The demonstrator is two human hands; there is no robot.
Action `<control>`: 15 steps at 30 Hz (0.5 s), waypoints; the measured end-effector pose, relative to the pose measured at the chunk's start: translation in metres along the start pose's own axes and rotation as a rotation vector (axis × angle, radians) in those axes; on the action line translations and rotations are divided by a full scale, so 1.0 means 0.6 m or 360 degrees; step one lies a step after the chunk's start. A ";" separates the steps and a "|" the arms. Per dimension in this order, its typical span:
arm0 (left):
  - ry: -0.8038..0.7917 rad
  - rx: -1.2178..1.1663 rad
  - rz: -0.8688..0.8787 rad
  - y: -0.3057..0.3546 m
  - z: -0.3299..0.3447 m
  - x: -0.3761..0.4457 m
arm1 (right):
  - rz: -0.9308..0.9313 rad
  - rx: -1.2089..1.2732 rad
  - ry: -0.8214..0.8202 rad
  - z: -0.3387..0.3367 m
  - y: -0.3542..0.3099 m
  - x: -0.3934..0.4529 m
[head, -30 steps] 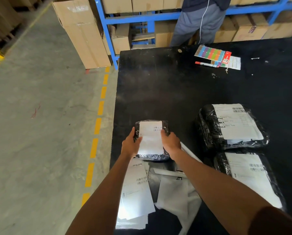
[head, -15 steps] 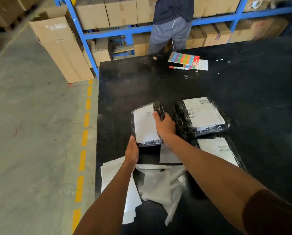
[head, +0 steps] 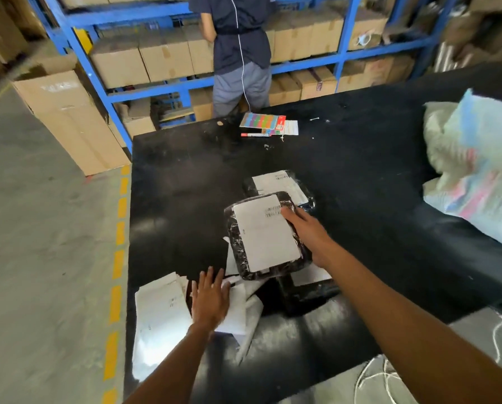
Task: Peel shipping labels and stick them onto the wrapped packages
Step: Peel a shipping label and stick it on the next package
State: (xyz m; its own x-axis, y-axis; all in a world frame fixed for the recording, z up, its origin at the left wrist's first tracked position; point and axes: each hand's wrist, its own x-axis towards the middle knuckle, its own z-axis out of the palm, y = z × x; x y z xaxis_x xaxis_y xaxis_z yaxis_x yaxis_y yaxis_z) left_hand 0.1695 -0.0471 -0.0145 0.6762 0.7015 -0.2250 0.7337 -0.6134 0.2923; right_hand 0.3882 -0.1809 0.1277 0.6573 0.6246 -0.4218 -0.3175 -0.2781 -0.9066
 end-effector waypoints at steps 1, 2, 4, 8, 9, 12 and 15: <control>-0.0060 0.0057 0.0014 0.001 0.002 -0.001 | -0.0011 0.0003 0.0034 -0.026 0.006 -0.013; -0.0132 0.0108 0.0018 0.001 0.004 -0.003 | -0.0023 -0.0001 0.0058 -0.050 0.012 -0.025; -0.0263 0.0195 0.0017 0.005 0.010 -0.004 | -0.0004 0.0010 0.0107 -0.089 0.026 -0.039; -0.0340 0.0336 0.0021 0.008 0.011 0.002 | 0.0063 -0.0215 0.0290 -0.122 0.048 -0.041; -0.0360 0.0350 0.0014 0.006 0.010 0.006 | 0.0085 -0.0287 0.0332 -0.126 0.055 -0.035; -0.0394 0.0347 -0.0022 0.003 0.013 0.010 | 0.0134 -0.0466 0.0376 -0.132 0.069 -0.016; -0.0424 0.0321 -0.0059 0.003 0.018 0.009 | 0.0095 -0.0595 0.0351 -0.125 0.049 -0.012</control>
State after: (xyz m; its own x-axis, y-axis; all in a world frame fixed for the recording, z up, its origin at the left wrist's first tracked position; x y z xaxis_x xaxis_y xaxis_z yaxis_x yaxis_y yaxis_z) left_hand 0.1749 -0.0482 -0.0251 0.6230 0.6216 -0.4749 0.7386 -0.6673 0.0956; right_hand 0.4256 -0.2483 0.1030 0.7884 0.4397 -0.4303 -0.1171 -0.5793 -0.8066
